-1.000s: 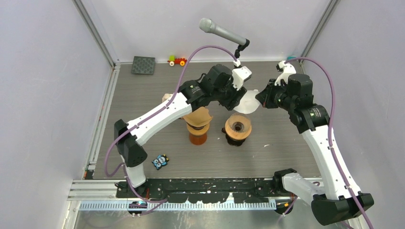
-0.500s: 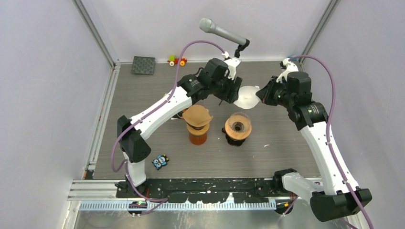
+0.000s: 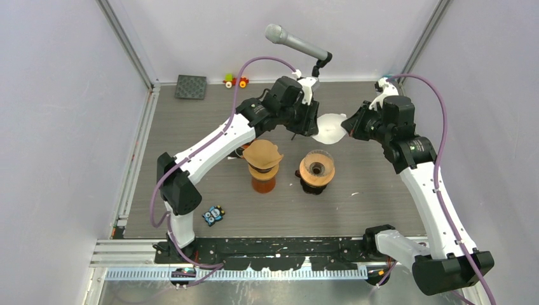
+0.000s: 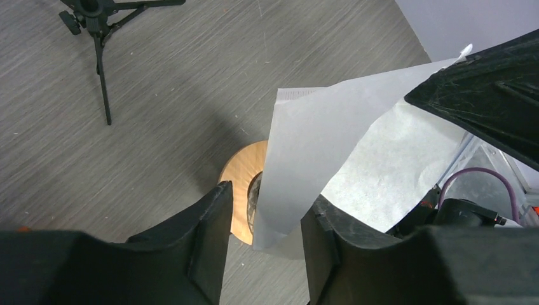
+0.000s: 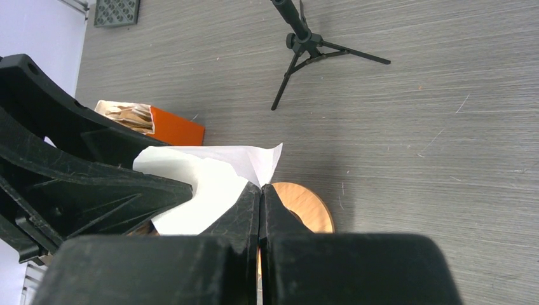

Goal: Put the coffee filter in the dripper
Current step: Place the coffee filter in the coffee dripper.

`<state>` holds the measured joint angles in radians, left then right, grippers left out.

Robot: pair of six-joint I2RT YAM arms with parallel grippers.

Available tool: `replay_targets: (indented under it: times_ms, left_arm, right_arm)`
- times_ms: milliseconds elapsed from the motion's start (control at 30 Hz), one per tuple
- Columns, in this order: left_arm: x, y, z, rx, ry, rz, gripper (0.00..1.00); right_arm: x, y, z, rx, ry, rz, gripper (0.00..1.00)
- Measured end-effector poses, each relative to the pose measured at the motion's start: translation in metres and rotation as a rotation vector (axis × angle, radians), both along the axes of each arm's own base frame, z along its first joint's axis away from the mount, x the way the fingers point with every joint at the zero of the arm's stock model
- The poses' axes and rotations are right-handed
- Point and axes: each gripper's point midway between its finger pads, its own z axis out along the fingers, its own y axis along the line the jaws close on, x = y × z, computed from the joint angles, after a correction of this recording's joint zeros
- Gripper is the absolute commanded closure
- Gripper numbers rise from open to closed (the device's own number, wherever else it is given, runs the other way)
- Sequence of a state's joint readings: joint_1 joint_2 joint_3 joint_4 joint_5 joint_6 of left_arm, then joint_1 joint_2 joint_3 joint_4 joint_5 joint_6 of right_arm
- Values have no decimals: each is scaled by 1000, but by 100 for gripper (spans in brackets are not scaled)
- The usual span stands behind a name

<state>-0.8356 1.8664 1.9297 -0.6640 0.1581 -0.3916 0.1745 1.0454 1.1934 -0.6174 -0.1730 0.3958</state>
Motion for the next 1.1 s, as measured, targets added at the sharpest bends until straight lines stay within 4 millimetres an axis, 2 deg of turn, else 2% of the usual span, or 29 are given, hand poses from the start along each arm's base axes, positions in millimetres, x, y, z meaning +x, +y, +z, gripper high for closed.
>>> replay_targets:
  times_ms: [567,767,833,1000,1100]
  left_arm:
    - [2,0,-3,-12,27,2,88]
    - [2,1,-3,-10,23,-2,94]
    - [2,1,-3,-9,21,-4,92]
    - [3,1,-3,-3,11,-12,65]
    - [2,1,-3,-6,17,-7,56]
  right_arm:
    - [-2,8,-15,25,22,45,98]
    - [-3,11,-15,36,23,62,97]
    - [-3,11,-15,38,23,64,97]
    - [-3,11,-15,38,23,63,99]
    - [-2,10,-15,40,24,56,99]
